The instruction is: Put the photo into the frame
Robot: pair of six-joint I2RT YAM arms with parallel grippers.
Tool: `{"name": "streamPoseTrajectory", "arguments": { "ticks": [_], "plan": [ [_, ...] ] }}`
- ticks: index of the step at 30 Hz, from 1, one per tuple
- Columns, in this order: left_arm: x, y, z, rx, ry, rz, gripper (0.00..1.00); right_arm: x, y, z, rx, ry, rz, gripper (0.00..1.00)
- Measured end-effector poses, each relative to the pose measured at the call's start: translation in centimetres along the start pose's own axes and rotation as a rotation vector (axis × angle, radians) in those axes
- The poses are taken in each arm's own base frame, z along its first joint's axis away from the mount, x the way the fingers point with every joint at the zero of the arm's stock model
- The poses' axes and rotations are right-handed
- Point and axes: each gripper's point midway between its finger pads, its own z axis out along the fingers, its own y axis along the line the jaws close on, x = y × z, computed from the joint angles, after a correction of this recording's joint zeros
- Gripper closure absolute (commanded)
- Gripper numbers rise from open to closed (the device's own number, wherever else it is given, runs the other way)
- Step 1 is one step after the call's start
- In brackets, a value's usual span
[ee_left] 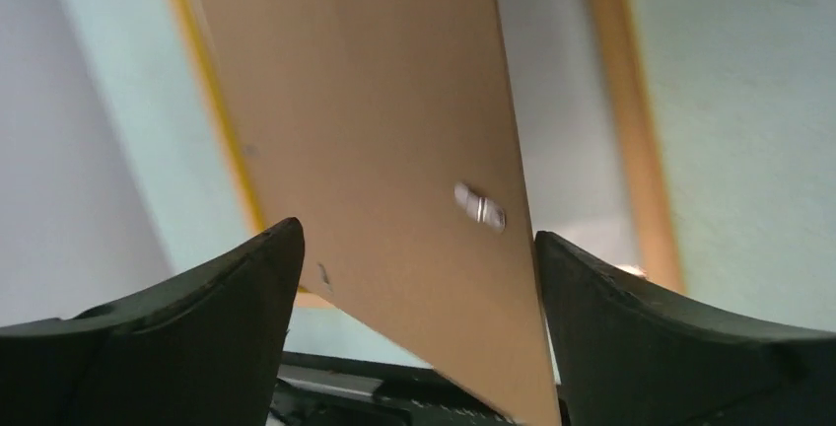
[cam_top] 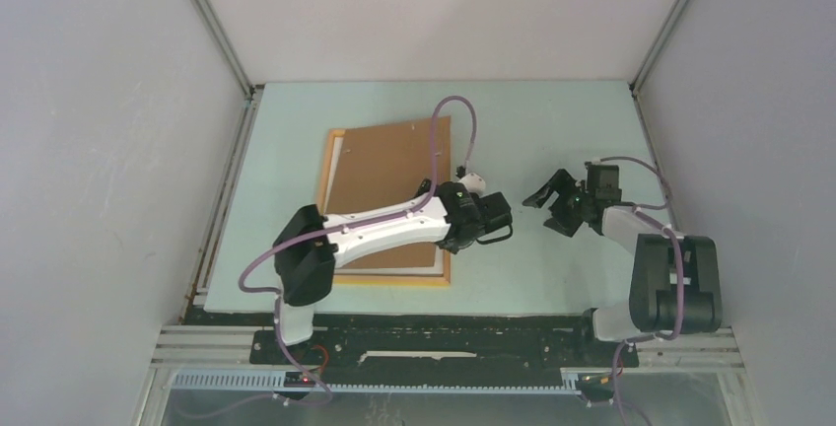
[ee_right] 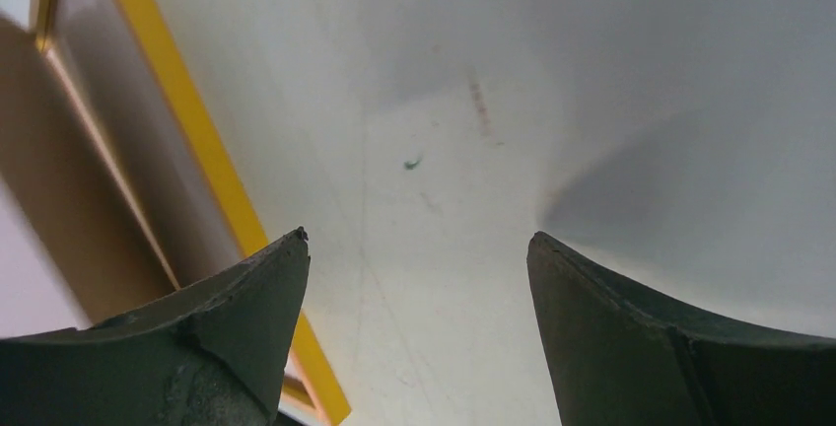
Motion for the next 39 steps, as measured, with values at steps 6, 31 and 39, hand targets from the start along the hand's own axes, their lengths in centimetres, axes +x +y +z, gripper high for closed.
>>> {"name": "streamPoseTrajectory", "arguments": {
  "ticks": [6, 31, 39],
  "plan": [
    [-0.2, -2.7, -3.9, 0.423, -0.001, -0.125, 0.00, 2.4, 2.9, 1.7, -0.121, 0.149, -0.045, 0.15],
    [7.2, 23.8, 19.1, 0.408, 0.067, -1.419, 0.02, -1.3, 20.8, 14.9, -0.408, 0.294, -0.106, 0.44],
    [7.9, 21.3, 26.9, 0.532, 0.224, -1.544, 0.04, -1.8, 22.1, 18.6, -0.403, 0.304, -0.094, 0.66]
  ]
}}
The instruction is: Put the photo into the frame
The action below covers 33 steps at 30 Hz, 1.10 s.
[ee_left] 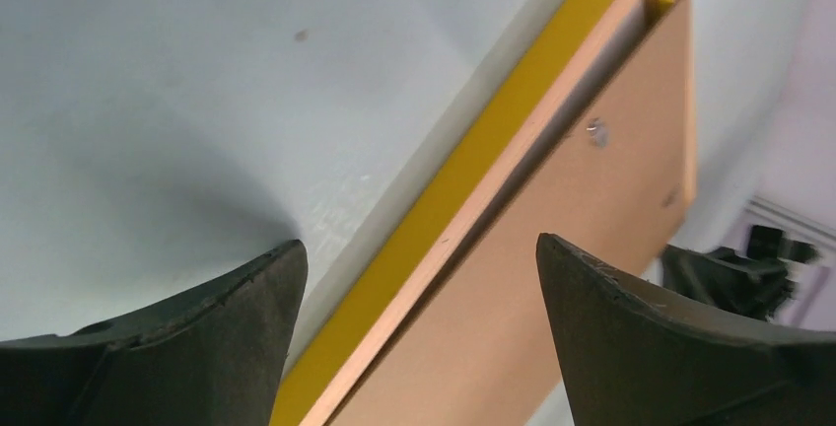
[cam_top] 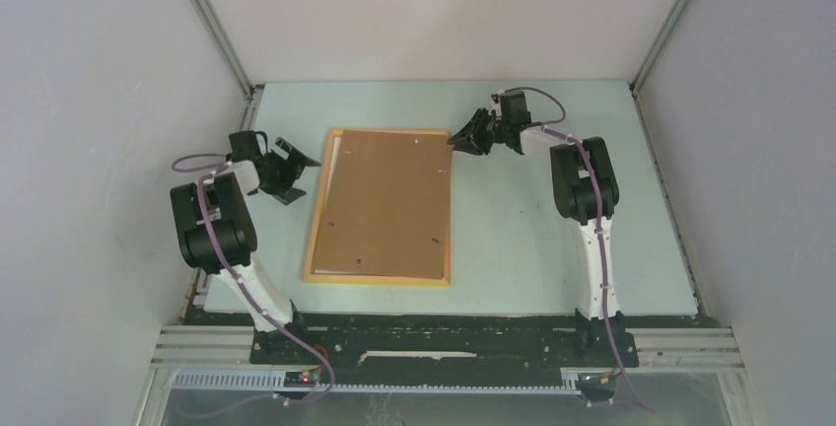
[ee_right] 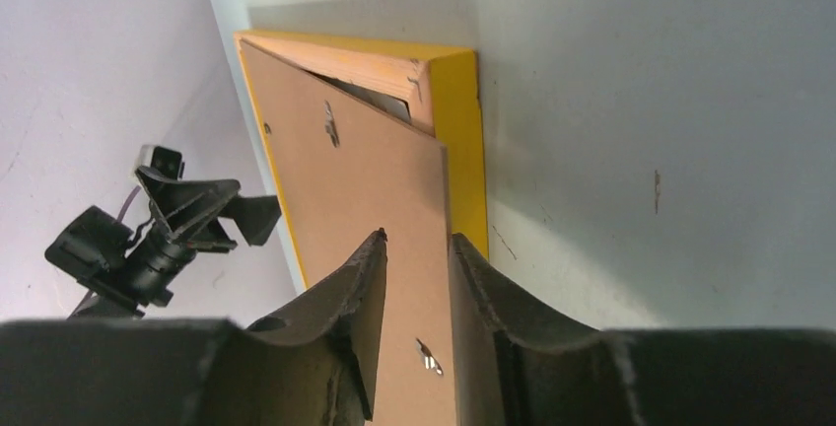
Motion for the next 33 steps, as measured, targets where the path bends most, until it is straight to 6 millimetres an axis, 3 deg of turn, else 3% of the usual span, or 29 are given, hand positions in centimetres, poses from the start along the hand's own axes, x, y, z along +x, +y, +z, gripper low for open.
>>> {"name": "streamPoseTrajectory", "arguments": {
  "ticks": [3, 14, 23, 26, 29, 33],
  "plan": [
    [-0.1, -1.2, 0.9, 0.071, 0.032, -0.006, 0.05, 0.6, -0.2, 0.5, 0.006, 0.016, 0.003, 0.75],
    [0.5, -3.4, 1.7, 0.169, 0.067, -0.020, 0.05, 1.2, 0.3, 0.6, -0.022, 0.041, -0.034, 0.84],
    [1.2, -5.0, 2.1, 0.214, 0.075, -0.009, 0.05, 2.8, 1.2, 1.3, -0.040, 0.077, -0.074, 0.92],
    [1.0, -5.1, 2.1, 0.220, 0.069, -0.011, 0.05, 2.9, 1.0, 1.4, -0.034, 0.077, -0.079, 0.80],
    [1.0, -5.3, 2.1, 0.224, 0.068, -0.012, 0.04, 3.2, 0.5, 1.4, 0.004, 0.082, -0.078, 0.62],
    [1.2, -5.5, 2.2, 0.224, 0.069, -0.008, 0.00, 2.9, 1.5, 1.0, 0.106, 0.063, -0.133, 0.36]
  ]
}}
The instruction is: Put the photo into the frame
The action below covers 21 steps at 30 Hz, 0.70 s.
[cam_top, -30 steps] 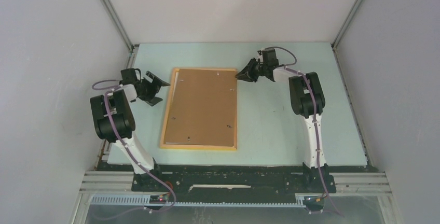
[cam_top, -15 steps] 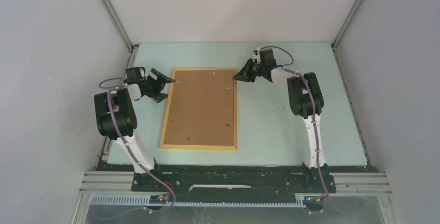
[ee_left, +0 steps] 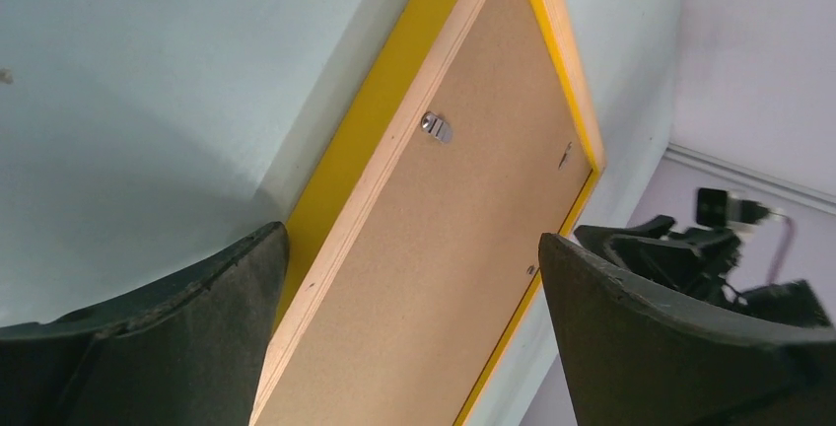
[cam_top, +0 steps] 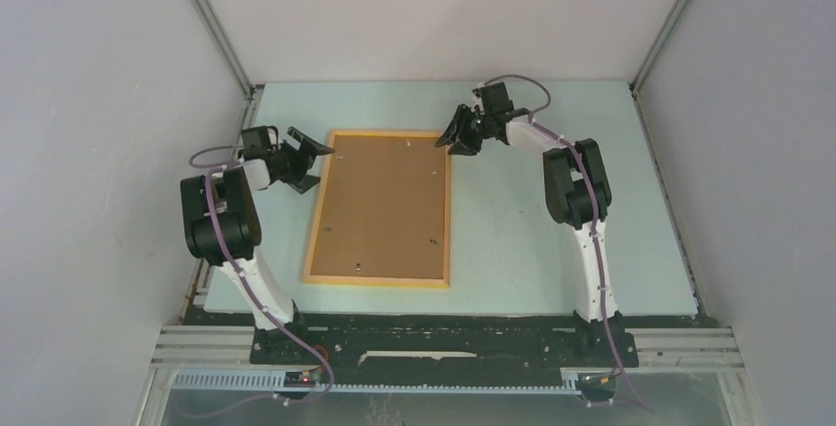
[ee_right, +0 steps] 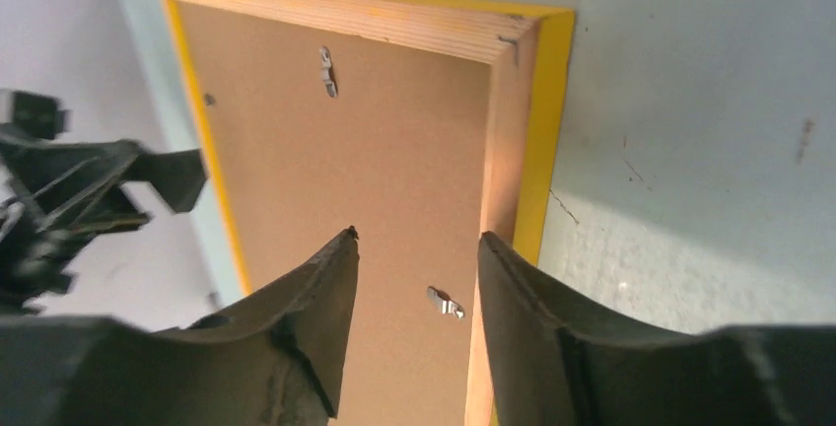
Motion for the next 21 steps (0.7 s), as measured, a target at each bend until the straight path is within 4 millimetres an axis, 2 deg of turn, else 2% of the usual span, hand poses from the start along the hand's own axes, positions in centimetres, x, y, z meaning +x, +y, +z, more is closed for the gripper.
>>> {"name": "streamPoseTrajectory", "arguments": {
  "ticks": [3, 5, 8, 12, 15, 19, 21],
  "plan": [
    [0.3, 0.1, -0.1, -0.021, -0.001, 0.006, 0.00, -1.1, 0.5, -1.4, 0.137, -0.036, -0.082, 0.08],
    [0.4, 0.2, -0.3, -0.033, -0.001, 0.003, 0.00, -1.4, 0.9, -2.7, 0.201, -0.051, -0.131, 0.01],
    [0.5, 0.3, -0.3, -0.037, 0.001, 0.000, 0.00, -0.1, 0.8, -5.2, 0.266, -0.037, -0.185, 0.01],
    [1.1, 0.4, 0.2, -0.033, -0.005, 0.000, 0.00, 4.0, -1.2, -7.6, 0.316, 0.035, -0.199, 0.07],
    [2.3, -0.1, 0.8, -0.018, 0.009, 0.004, 0.00, 5.6, -3.2, -7.3, 0.364, 0.089, -0.213, 0.15],
    [4.5, -0.9, 1.2, 0.006, 0.039, 0.001, 0.01, 6.3, -5.1, -5.6, 0.445, 0.135, -0.197, 0.11],
    [5.1, -1.0, 1.2, 0.015, 0.049, -0.014, 0.01, 5.8, -4.7, -5.1, 0.464, 0.113, -0.171, 0.10]
  ]
}}
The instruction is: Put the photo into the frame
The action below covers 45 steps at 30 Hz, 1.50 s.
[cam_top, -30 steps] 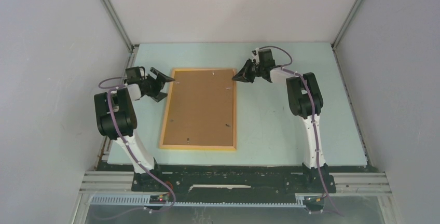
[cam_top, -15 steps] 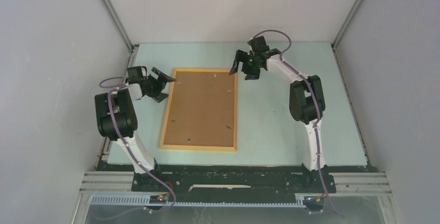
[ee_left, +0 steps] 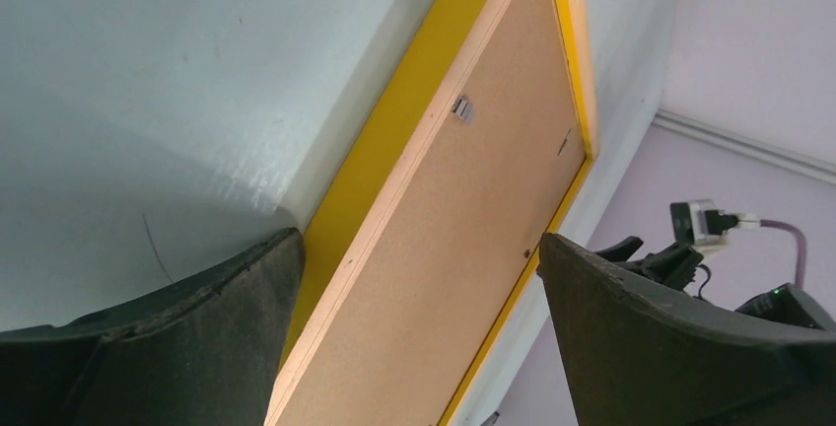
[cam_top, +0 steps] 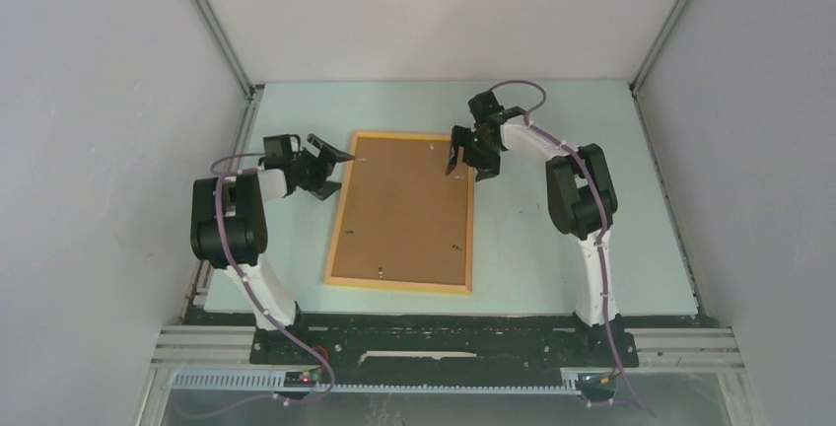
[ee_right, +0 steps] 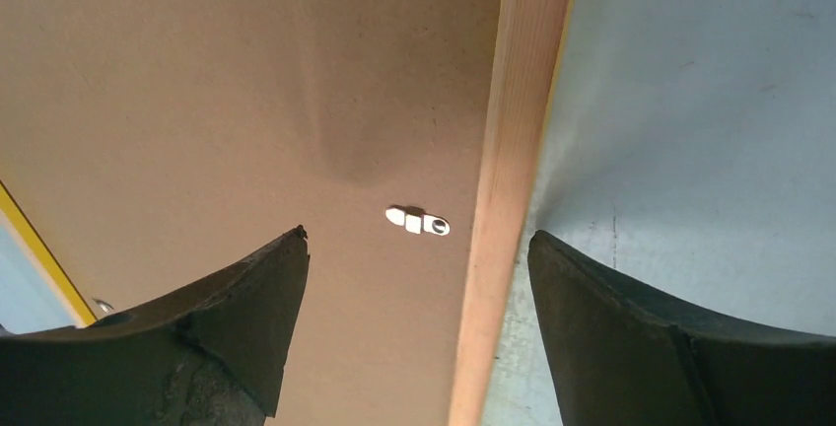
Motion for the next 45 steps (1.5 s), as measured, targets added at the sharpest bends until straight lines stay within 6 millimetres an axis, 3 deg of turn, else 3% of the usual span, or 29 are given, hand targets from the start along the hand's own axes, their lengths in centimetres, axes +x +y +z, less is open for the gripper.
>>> {"name": "streamPoseTrajectory", "arguments": {
  "ticks": [5, 14, 28, 32, 34, 45],
  "plan": [
    [0.3, -0.1, 0.1, 0.028, -0.003, -0.051, 0.01, 0.3, 0.1, 0.5, 0.091, -0.033, 0.121, 0.11],
    [0.3, -0.3, 0.1, 0.061, -0.014, -0.115, 0.01, 0.4, -0.9, 0.8, 0.274, -0.112, 0.227, 0.24],
    [0.3, -0.6, 0.0, 0.090, -0.021, -0.152, 0.03, 0.5, -2.0, 0.2, 0.322, -0.105, 0.269, 0.59],
    [0.3, -0.6, -0.1, 0.091, -0.023, -0.153, 0.03, 0.5, -2.0, 0.2, 0.316, -0.105, 0.245, 0.79],
    [0.3, -0.7, -0.1, 0.091, -0.023, -0.155, 0.03, 0.6, -2.0, 0.2, 0.311, -0.098, 0.220, 1.00],
    [0.3, -0.7, -0.1, 0.092, -0.023, -0.157, 0.03, 1.0, -2.2, -0.4, 0.270, -0.013, -0.171, 1.00]
  ]
}}
